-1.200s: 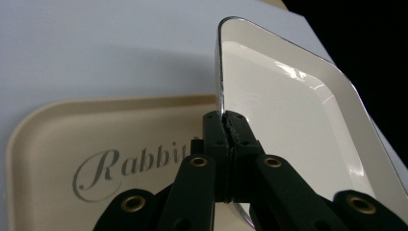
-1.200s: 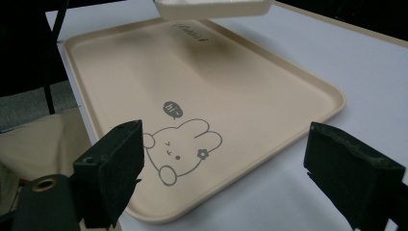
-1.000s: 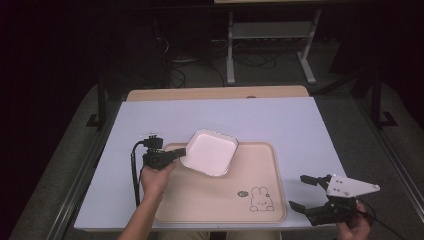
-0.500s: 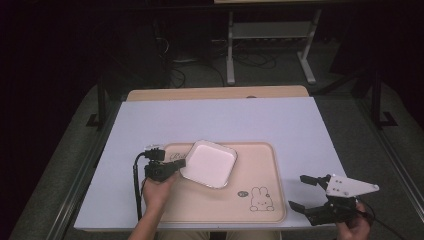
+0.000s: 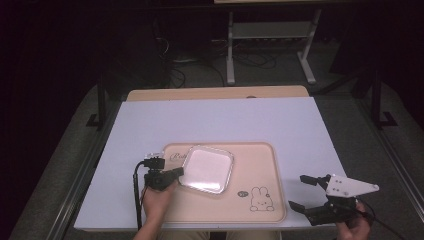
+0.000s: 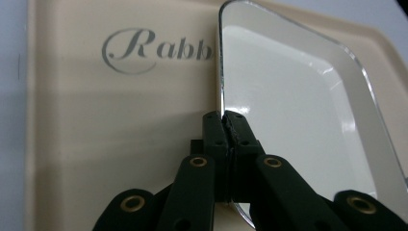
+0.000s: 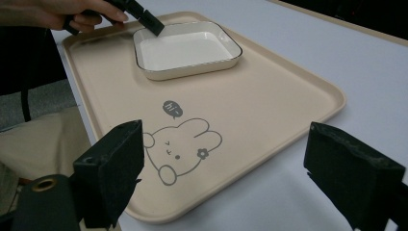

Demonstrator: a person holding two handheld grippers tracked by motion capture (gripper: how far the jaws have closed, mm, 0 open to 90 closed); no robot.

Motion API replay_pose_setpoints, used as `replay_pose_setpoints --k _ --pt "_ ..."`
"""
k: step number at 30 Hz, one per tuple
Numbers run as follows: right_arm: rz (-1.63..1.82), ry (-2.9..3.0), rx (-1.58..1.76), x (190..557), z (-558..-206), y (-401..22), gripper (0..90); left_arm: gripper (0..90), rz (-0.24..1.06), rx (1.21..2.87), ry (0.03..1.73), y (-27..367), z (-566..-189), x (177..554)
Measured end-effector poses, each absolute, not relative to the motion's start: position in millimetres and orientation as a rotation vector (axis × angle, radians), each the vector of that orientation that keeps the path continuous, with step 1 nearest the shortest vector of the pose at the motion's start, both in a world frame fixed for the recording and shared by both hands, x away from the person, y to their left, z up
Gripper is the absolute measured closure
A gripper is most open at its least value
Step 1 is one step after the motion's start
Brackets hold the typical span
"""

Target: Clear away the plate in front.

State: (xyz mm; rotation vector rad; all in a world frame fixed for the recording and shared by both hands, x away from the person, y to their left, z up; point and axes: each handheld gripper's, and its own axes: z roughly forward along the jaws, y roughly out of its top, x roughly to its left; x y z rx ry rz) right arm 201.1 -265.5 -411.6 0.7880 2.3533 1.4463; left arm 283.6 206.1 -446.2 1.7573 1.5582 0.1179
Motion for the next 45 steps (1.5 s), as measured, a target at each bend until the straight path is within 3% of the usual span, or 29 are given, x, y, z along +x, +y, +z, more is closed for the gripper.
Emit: replay_pose_setpoints --k 6,14,45 --pt "1.448 2.346 0.786 200.4 -411.0 -266.1 13.1 85.9 0.121 1.804 1.539 203.3 -443.9 277.7" --pt "1.448 2.346 0.779 200.3 -410.8 -265.7 13.1 75.9 0.118 1.822 1.516 199.0 -442.4 265.2" --pt "1.449 2.361 0.779 201.1 -411.4 -265.0 13.1 75.1 0.171 1.935 1.416 178.5 -440.3 239.0"
